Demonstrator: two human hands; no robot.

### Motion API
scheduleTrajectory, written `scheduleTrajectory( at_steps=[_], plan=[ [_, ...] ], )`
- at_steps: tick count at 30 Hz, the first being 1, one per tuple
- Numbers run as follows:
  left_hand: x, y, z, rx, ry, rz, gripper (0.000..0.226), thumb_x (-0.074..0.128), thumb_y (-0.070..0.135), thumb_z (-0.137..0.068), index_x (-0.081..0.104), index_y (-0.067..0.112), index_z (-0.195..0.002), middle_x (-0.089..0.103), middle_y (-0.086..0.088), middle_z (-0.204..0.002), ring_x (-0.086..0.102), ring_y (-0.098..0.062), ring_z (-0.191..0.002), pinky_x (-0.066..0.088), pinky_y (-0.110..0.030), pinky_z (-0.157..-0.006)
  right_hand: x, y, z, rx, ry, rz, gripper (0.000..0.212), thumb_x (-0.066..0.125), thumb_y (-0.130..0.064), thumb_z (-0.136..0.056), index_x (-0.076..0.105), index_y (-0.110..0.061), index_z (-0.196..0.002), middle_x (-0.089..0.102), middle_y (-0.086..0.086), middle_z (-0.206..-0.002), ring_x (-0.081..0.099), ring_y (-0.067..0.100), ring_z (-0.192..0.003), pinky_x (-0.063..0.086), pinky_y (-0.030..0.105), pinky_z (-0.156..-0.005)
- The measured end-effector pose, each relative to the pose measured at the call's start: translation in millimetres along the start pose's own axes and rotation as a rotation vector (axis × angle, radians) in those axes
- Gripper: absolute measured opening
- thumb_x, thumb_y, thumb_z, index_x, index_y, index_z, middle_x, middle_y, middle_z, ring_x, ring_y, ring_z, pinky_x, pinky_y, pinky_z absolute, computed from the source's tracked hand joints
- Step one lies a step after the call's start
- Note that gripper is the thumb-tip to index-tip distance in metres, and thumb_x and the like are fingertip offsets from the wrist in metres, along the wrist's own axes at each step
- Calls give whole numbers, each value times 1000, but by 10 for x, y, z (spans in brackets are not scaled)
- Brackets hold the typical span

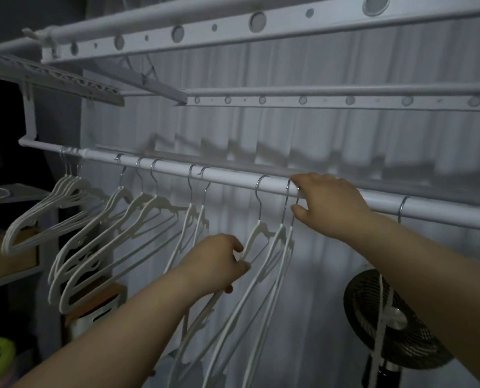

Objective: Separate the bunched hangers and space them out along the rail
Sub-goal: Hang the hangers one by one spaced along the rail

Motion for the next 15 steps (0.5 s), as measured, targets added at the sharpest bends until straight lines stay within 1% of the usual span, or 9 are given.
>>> scheduleTrajectory(
  at_steps=[3, 4, 6, 7, 8, 10, 11, 13, 15],
  plan=[
    [31, 32, 55, 16, -24, -32, 49, 54, 36, -88, 44, 16, -131, 71, 0, -95, 66, -12, -74, 43, -15, -60, 6, -8, -20, 20, -5, 7, 46, 46, -32, -91, 36, -16, -133, 48, 6, -132, 45, 27, -118, 35, 34, -94],
    [2, 44, 64, 30, 10, -49, 49, 53, 38, -88, 44, 17, -132, 69, 2, -97, 66, -12, -83, 44, -17, -65, 11, -6, -19, 24, -5, 8, 46, 46, -32, -91, 36, -16, -134, 48, 6, -132, 45, 27, -118, 35, 34, -94],
    [-139, 76, 83, 65, 140, -57, 45, 51, 37, -90, 46, 19, -130, 65, 4, -110, 61, -12, -98, 40, -17, -77, 20, 3, -7, 26, -1, 18, 47, 46, -31, -92, 34, -17, -135, 48, 5, -132, 45, 26, -118, 34, 34, -94],
    [-226, 108, 110, 94, 212, -33, 40, 50, 35, -91, 49, 20, -128, 64, 7, -111, 60, -10, -98, 38, -15, -77, 25, 10, 0, 26, 1, 24, 47, 45, -31, -92, 33, -18, -135, 48, 5, -132, 45, 26, -118, 34, 34, -94],
    [-307, 162, 152, 138, 277, 4, 34, 49, 33, -91, 53, 21, -123, 62, 13, -104, 58, -6, -91, 38, -14, -74, 26, 18, 8, 26, 3, 29, 48, 45, -31, -92, 33, -18, -136, 48, 5, -132, 45, 26, -118, 34, 34, -94],
    [-431, 359, 299, 262, 365, 55, 26, 49, 30, -90, 61, 23, -112, 51, 23, -83, 50, 4, -75, 34, -5, -63, 26, 41, 24, 31, 5, 37, 49, 45, -31, -92, 31, -18, -137, 47, 5, -133, 45, 26, -118, 33, 35, -94],
    [-457, 490, 392, 336, 379, 53, 23, 51, 32, -89, 64, 24, -106, 48, 24, -79, 45, 7, -73, 33, -3, -63, 24, 57, 33, 36, 5, 37, 51, 45, -31, -92, 29, -18, -138, 47, 5, -134, 44, 26, -119, 33, 35, -95],
    [-390, 772, 570, 471, 331, -6, 27, 52, 45, -85, 68, 27, -95, 56, 20, -82, 43, 8, -74, 31, -4, -68, 15, 105, 70, 57, 4, 32, 57, 45, -32, -92, 21, -18, -142, 45, 7, -137, 43, 27, -121, 33, 36, -97],
    [-174, 947, 660, 501, 241, -197, 40, 48, 61, -80, 68, 28, -93, 65, 13, -89, 48, 2, -79, 28, -13, -73, 5, 169, 126, 74, 4, 35, 62, 45, -33, -92, 16, -17, -144, 42, 8, -140, 41, 28, -124, 31, 37, -99]
  ],
)
Point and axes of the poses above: each hand's wrist, its own z-axis away from the middle knuckle, its own x-axis out of the palm, y = z × x, the point moved 10 cm from there along -z, towards the middle knuckle
